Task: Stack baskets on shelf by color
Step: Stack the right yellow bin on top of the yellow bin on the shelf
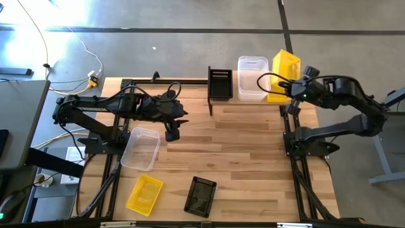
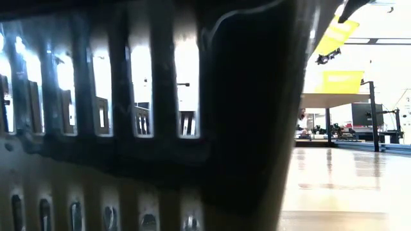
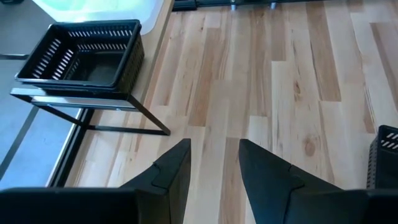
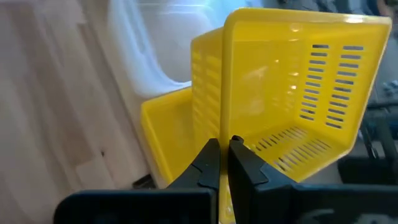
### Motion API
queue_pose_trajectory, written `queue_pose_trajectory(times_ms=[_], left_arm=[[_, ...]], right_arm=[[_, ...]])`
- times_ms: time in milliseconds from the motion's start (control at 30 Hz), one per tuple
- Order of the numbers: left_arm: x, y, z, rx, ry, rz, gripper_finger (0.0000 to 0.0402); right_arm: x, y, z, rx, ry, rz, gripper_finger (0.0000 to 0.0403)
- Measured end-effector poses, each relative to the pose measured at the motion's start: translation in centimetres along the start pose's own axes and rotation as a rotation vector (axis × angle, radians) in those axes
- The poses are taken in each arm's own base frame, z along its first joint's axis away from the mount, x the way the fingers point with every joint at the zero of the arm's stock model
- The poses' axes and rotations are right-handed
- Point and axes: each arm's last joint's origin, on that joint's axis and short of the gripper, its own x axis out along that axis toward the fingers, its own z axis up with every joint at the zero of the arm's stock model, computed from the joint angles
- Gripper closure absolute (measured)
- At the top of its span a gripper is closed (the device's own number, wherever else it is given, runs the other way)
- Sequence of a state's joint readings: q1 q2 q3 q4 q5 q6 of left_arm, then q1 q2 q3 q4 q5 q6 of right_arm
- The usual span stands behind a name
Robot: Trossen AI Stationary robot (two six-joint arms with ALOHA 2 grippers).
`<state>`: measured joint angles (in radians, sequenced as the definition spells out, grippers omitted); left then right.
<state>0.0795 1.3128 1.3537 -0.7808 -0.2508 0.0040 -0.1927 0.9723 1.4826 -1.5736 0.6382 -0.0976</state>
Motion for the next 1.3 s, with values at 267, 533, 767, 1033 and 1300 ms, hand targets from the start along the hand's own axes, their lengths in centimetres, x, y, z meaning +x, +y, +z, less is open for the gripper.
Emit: queue_pose_trajectory(times_ms=[267, 533, 767, 1033, 1300], left_arm=[[0.0, 0.0, 0.0, -0.001, -0.001, 0.001, 0.0277], [0.1, 0.6, 0.0, -0.016, 0.003, 0.018, 0.0277], [0.3, 1.7, -0.1, -0.044, 0.011, 0.049, 0.0277], [0.5, 2.8, -0.2, -0.069, 0.017, 0.074, 0.0277], [0.6, 3.3, -0.2, -0.079, 0.021, 0.09, 0.0277]], right_arm=[[0.8, -0.4, 0.2, -0.119, 0.055, 0.021, 0.0403], [2.2, -1.2, -0.2, -0.126, 0.14, 0.062, 0.0403], [5.5, 0.3, -1.0, -0.187, 0.293, 0.11, 0.0403], [6.5, 0.7, -0.5, -0.234, 0.329, 0.125, 0.0403], [6.9, 0.6, 0.4, -0.233, 0.333, 0.155, 0.0403]])
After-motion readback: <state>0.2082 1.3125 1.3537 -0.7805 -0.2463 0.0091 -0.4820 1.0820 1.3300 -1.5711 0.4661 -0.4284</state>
